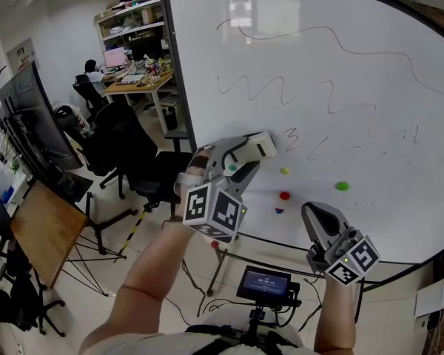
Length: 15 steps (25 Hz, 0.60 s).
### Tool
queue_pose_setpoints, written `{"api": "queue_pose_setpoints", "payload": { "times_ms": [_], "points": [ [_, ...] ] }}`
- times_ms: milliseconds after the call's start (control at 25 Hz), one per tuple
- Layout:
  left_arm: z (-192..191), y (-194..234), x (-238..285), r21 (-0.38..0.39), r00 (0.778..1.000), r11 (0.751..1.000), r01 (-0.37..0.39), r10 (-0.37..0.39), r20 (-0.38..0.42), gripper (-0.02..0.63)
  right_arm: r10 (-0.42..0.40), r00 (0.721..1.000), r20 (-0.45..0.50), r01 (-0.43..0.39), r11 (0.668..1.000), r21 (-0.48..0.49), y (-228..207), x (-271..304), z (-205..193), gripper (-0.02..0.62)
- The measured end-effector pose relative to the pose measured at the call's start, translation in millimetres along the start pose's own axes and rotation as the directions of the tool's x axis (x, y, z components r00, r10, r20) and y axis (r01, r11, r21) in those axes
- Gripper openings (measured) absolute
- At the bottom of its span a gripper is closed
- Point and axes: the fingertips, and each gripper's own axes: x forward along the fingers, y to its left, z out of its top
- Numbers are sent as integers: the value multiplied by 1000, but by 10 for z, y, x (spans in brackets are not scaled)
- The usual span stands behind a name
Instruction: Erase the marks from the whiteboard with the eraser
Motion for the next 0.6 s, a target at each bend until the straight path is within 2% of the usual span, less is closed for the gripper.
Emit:
{"api": "queue_pose_setpoints", "payload": {
  "times_ms": [120,200,320,400,520,600],
  "points": [
    [88,508,-119,-9,980,981,-196,196,19,242,-10,1000,-5,10,1000,0,57,-2,-23,2],
    [125,683,-146,-27,969,969,-244,244,21,244,-27,1000,-10,27,1000,6,66,-30,-53,2],
    [132,523,-96,60,976,975,-216,216,-7,244,-51,999,-17,52,999,18,87,-62,-113,2],
    [59,302,-28,93,988,984,-149,152,-26,244,-59,998,-22,60,998,19,121,-60,-142,2],
    [-71,60,7,28,999,999,-41,41,-24,245,-69,997,-26,70,997,16,186,-63,-141,2],
    [-110,21,-23,-22,1000,1000,-16,16,14,245,-79,996,-27,80,997,13,231,-69,-123,2]
  ]
}}
